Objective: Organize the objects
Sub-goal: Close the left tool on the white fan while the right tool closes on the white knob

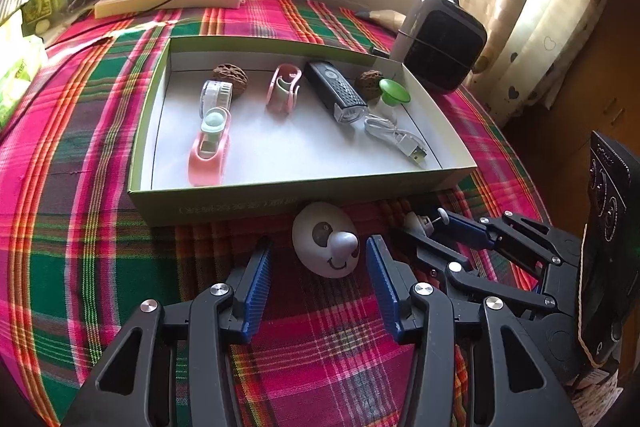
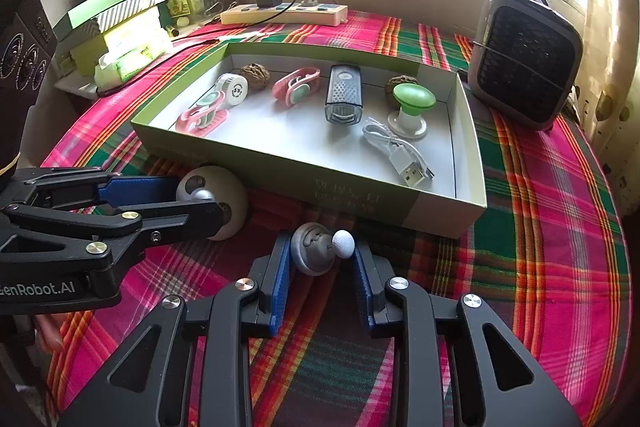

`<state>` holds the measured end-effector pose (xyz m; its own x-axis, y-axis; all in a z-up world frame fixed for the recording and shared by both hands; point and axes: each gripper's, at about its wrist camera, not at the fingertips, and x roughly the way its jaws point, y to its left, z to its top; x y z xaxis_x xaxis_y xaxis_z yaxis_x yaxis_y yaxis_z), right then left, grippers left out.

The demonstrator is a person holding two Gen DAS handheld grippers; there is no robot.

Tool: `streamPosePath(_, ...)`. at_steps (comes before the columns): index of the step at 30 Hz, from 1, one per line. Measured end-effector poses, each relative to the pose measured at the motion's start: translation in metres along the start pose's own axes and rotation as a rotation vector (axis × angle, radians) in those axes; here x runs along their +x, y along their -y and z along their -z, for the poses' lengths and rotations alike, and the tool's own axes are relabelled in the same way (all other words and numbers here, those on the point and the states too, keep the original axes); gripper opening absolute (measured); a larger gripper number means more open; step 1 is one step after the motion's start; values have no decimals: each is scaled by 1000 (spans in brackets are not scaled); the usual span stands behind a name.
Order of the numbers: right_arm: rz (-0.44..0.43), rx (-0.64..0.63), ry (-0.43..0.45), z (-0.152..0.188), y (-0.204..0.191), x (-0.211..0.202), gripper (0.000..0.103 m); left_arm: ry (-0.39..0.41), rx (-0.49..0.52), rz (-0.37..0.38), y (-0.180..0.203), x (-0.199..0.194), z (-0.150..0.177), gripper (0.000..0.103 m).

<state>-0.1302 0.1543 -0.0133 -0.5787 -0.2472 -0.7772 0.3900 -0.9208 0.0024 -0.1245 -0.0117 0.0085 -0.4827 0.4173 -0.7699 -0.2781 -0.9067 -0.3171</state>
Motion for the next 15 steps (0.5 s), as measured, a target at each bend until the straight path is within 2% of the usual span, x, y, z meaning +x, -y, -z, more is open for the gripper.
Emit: streamPosePath(15,-9,1,0,0,1,-1,30,15,23,-48,4,5,-5,45)
